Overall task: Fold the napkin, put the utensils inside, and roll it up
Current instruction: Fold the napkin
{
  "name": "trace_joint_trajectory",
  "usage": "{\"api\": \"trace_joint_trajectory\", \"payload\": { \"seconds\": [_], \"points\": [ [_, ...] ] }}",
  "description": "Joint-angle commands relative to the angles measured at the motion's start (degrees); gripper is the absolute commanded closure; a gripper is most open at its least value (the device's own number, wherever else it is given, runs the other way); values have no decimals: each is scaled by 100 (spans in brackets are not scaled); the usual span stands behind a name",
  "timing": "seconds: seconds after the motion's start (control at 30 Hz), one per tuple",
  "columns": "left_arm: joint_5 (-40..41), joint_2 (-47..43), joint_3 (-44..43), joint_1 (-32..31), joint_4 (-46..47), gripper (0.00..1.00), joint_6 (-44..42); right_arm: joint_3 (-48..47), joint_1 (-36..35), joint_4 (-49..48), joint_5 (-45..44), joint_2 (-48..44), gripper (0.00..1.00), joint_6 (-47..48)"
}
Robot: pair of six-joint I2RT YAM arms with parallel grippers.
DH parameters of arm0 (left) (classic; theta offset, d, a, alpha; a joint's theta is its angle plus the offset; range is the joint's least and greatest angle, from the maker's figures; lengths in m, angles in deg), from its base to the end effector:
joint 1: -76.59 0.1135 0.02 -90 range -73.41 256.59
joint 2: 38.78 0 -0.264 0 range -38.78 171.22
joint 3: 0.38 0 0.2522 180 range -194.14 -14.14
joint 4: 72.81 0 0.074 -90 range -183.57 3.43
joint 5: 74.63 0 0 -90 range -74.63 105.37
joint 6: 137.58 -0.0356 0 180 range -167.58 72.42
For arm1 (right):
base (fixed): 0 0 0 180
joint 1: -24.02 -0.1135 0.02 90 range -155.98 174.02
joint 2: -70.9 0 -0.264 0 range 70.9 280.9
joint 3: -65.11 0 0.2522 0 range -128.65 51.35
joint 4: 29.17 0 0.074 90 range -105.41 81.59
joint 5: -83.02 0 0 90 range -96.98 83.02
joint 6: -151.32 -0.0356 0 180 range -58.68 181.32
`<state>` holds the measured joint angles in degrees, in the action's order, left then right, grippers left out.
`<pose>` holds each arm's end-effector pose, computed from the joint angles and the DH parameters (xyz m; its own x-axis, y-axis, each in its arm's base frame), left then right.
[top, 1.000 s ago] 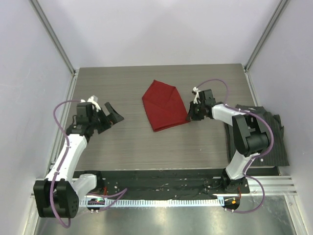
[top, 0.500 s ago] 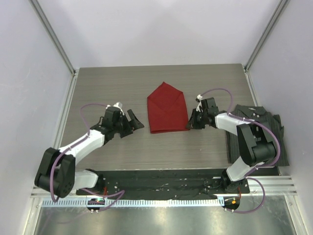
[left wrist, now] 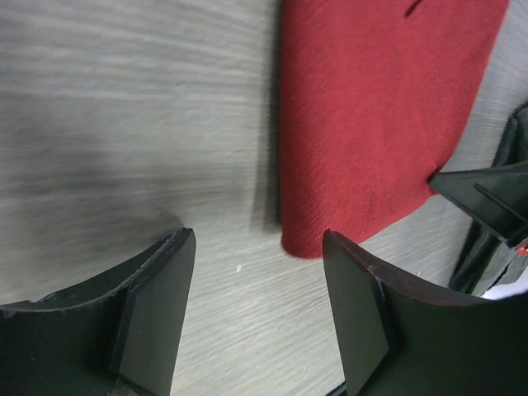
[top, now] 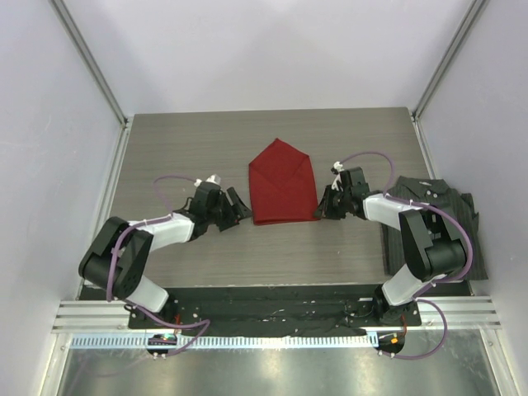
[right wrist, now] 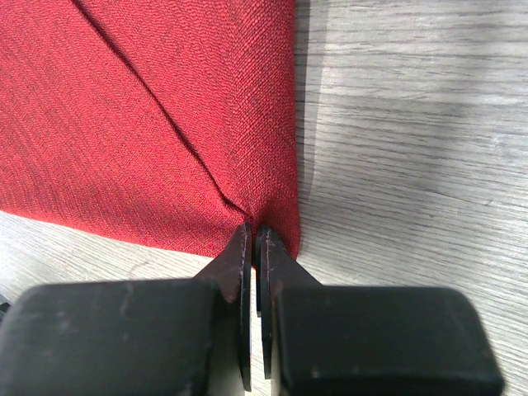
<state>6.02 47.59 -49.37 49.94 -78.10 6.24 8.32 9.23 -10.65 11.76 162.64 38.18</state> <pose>0.2512 -0.1325 0.1499 -0.8010 -0.4891 -0.3452 -0.1647 0.7344 -0.6585 0.2860 0.0873 0.1464 -0.8821 0.1520 -0.4459 -0.0870 0.8777 0.4713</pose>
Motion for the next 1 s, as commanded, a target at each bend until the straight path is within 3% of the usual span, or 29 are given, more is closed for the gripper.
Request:
{"api": "trace_joint_trajectory", "payload": {
  "seconds": [0.0, 0.13, 0.43, 0.87, 0.97],
  "points": [
    [100, 248, -116, -94, 629, 32, 67, 75, -24, -150, -81, -87, 99, -16],
    [56, 424, -116, -112, 805, 36, 137, 75, -16, -142, -64, -104, 99, -16],
    [20, 723, -116, -305, 963, 55, 199, 49, -24, -124, -72, -122, 99, -24],
    [-50, 1084, -231, -490, 1034, 68, 278, 40, -24, -141, -64, -139, 99, -24],
    [-76, 1137, -248, -490, 1051, 75, 295, 49, -16, -141, -72, -157, 99, -24]
  ]
}}
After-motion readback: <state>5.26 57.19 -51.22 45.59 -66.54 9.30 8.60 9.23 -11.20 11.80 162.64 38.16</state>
